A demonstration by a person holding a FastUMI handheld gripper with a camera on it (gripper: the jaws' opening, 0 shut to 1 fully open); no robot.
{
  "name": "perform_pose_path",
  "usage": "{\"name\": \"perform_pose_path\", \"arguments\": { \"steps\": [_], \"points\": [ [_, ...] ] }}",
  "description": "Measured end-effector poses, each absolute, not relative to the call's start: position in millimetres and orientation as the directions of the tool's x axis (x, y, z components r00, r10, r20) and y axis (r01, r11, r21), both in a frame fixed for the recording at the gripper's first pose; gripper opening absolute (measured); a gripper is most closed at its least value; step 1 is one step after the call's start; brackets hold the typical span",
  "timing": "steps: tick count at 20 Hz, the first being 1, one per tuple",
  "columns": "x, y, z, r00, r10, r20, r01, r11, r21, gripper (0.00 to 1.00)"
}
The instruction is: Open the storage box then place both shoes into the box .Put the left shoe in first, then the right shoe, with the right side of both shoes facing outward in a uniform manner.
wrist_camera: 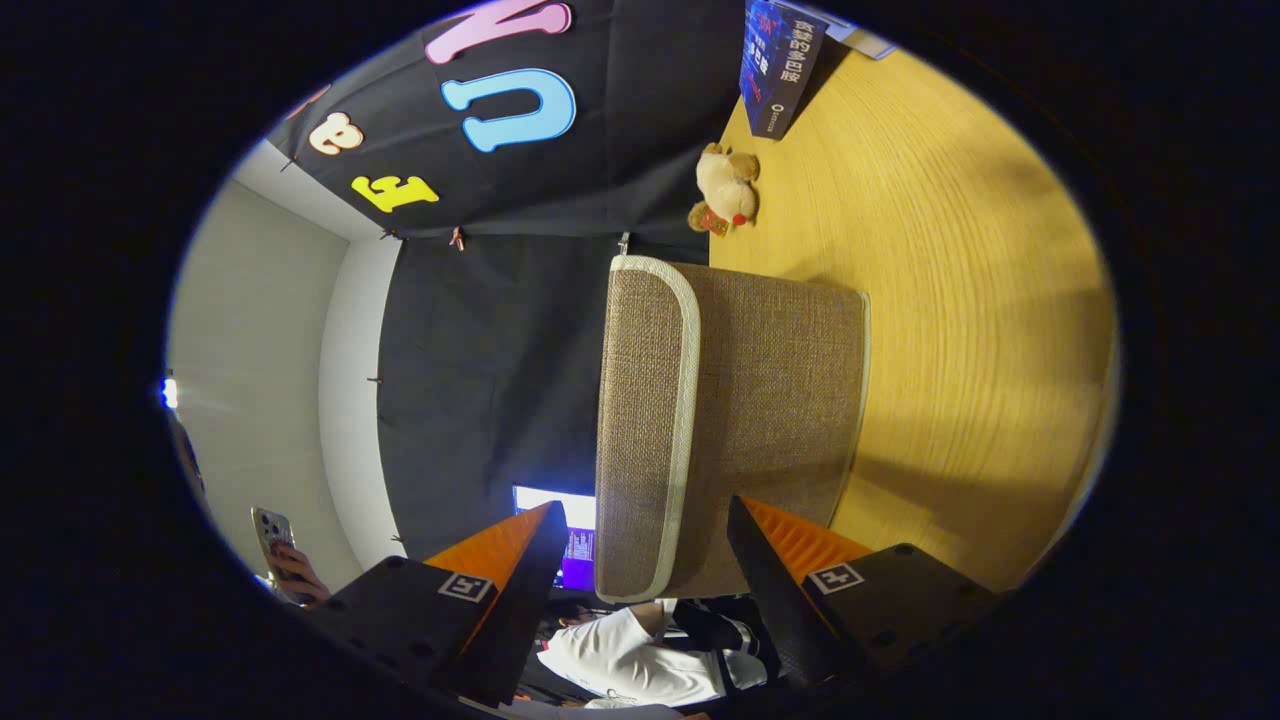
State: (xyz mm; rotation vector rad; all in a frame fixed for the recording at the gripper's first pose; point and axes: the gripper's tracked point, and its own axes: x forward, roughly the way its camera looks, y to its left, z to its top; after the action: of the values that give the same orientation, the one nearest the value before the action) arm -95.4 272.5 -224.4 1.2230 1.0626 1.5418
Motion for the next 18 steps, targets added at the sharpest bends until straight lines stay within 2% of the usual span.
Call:
{"name": "perform_pose_path", "arguments": {
  "steps": [9, 11, 13, 17, 18],
  "points": [
    [-103.5, 298.5, -211.5, -0.105, 0.957, 0.271, -0.062, -0.279, 0.958, 0.97],
    [-104.0, 304.9, -217.3, -0.107, 0.961, 0.254, -0.035, -0.259, 0.965, 0.93],
    [-103.3, 307.6, -217.8, -0.128, 0.956, 0.264, 0.059, -0.258, 0.964, 0.58],
    [-99.0, 293.7, -201.0, -0.081, 0.957, 0.277, -0.009, -0.279, 0.960, 0.06],
    [-102.3, 290.7, -190.5, -0.078, 0.957, 0.278, -0.028, -0.281, 0.959, 0.05]
  ]
}}
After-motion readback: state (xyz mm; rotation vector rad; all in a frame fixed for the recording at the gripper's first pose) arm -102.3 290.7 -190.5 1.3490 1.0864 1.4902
